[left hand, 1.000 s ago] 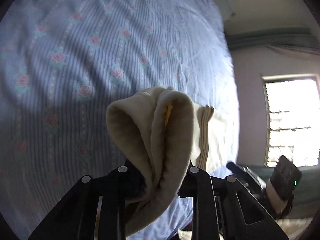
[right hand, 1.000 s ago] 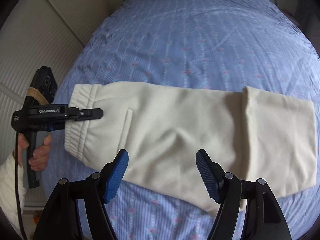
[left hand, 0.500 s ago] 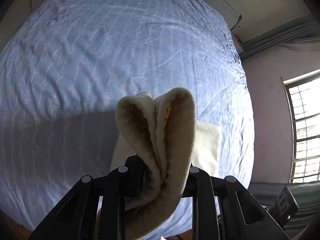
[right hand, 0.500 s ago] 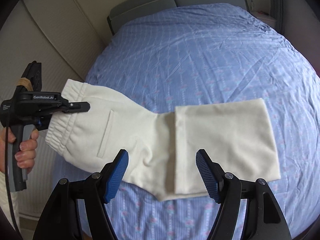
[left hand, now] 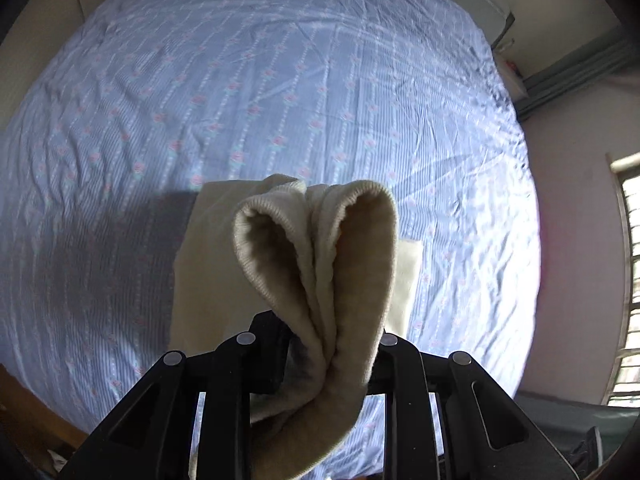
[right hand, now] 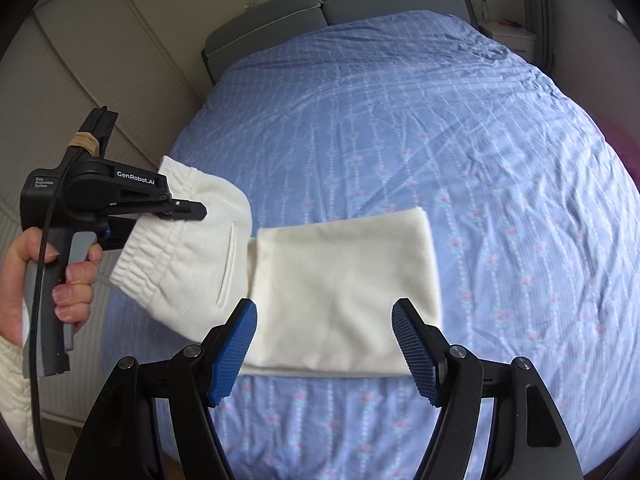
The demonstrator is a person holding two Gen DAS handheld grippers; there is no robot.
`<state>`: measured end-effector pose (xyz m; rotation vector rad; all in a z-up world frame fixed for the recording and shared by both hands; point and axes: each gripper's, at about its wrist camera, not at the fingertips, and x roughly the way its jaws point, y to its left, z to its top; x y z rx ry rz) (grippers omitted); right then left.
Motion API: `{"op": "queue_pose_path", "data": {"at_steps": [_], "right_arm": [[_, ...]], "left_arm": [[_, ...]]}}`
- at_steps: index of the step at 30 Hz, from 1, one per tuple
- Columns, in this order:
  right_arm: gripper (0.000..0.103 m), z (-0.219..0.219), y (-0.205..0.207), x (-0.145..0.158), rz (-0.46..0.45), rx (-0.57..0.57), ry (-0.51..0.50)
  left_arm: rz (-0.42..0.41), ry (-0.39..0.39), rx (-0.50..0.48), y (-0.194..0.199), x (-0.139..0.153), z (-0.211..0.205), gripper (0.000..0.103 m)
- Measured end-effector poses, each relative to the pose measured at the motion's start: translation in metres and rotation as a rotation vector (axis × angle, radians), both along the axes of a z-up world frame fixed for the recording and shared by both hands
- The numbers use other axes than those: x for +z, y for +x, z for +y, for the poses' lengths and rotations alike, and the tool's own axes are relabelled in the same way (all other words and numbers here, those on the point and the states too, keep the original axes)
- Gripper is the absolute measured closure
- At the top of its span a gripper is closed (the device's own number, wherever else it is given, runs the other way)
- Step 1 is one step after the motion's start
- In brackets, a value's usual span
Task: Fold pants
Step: 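Lift the waistband with the left tool and fold it over the folded leg, then open the left tool and release the waistband onto the bundle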
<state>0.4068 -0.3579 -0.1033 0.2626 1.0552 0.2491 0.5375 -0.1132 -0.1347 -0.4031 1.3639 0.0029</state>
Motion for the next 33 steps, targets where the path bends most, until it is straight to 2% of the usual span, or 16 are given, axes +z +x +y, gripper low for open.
{"op": "queue_pose_path", "data": {"at_steps": [5,12,14,16,19,24,28,33], "right_arm": [[0.031,-0.05,0.003,-0.017,0.02,-0.021,0.026],[0.031,-0.094,0.004,-0.047,0.079,-0.064,0.06],[0.031,-0.101,0.004,-0.055,0.099,-0.08,0.059],[0.031,-0.106,0.004,-0.061,0.115,-0.088,0.061],[0.031,-0.11,0.002,-0.064,0.123,-0.094,0.052],[0.031,-0.109,0.009,-0.069,0.122,-0.065,0.046],[0.031,-0.095,0.022,-0.082,0.127,0.014,0.055],[0.034,-0.072,0.051,-0.114,0.156,0.123,0.057]], "left_arm": [[0.057,0.108,-0.03,0.018,-0.032,-0.059,0.079],[0.161,0.172,-0.078,0.031,-0.082,-0.121,0.076],[0.185,0.162,-0.113,0.034,-0.093,-0.134,0.071],[0.198,0.086,-0.127,0.036,-0.098,-0.141,0.06],[0.15,-0.013,-0.156,0.035,-0.09,-0.144,0.059],[0.043,-0.015,-0.206,0.025,-0.062,-0.125,0.048],[-0.022,0.112,-0.245,-0.002,-0.054,-0.102,0.041],[0.001,0.208,-0.255,-0.032,-0.089,-0.072,0.039]]}}
